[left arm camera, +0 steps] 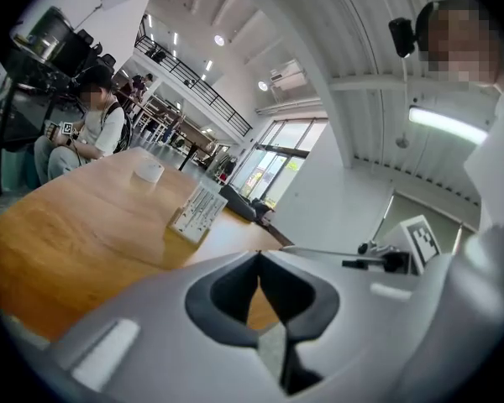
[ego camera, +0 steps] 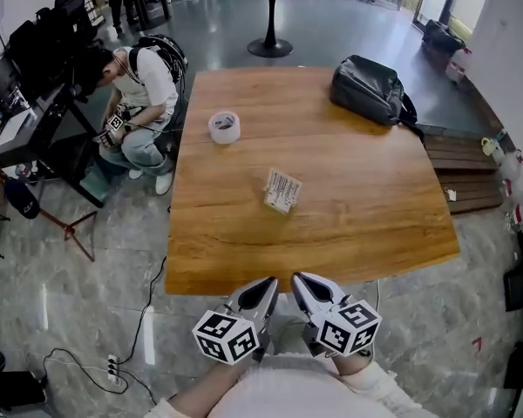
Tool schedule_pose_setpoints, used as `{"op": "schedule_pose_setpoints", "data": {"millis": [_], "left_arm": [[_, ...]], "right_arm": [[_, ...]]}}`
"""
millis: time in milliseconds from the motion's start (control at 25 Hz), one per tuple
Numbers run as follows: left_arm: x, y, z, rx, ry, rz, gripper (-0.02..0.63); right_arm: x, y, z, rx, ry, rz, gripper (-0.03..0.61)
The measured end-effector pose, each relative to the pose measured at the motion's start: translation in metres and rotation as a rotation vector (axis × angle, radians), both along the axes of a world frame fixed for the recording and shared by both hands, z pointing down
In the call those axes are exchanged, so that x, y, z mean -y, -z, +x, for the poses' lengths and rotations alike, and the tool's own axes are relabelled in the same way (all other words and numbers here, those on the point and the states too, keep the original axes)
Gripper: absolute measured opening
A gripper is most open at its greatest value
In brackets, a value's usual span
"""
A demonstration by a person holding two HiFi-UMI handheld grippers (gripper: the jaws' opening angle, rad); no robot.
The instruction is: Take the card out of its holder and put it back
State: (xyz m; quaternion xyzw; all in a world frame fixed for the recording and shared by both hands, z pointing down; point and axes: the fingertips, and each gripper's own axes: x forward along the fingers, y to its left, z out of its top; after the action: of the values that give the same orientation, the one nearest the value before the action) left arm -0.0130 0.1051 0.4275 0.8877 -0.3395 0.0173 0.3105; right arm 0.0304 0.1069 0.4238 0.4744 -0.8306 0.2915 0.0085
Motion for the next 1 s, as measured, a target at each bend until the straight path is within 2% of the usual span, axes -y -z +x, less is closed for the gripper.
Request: {"op": "schedule_pose_setpoints", "data": {"millis": [120,360,640,840,1000], "left_arm": [[0.038,-0.001,0.013,0.005,0.027,0.003,0.008],[0.097,-0.004,0.037,0.038,0.080,0.019,0.008],[0.122,-0.013,0.047,0.024,0.100,-0.023,0.008],[0.131,-0.016,0.046,0.048,0.088,-0.041,0.008],[0.143,-0.018,0.044,0.040,0.072,-0.068,0.008]], "right_arm": [[0.041,0.005,0.010,-0.043,0.017,0.021,-0.006],[0.094,-0.002,0.029,-0.102,0.076,0.004,-0.006],[0.130,-0.008,0.041,-0.096,0.105,-0.002,-0.006],[0.147,-0.016,0.043,-0.066,0.100,-0.032,-0.004],[0.161,-0.021,0.043,-0.084,0.099,-0.037,0.029]]}}
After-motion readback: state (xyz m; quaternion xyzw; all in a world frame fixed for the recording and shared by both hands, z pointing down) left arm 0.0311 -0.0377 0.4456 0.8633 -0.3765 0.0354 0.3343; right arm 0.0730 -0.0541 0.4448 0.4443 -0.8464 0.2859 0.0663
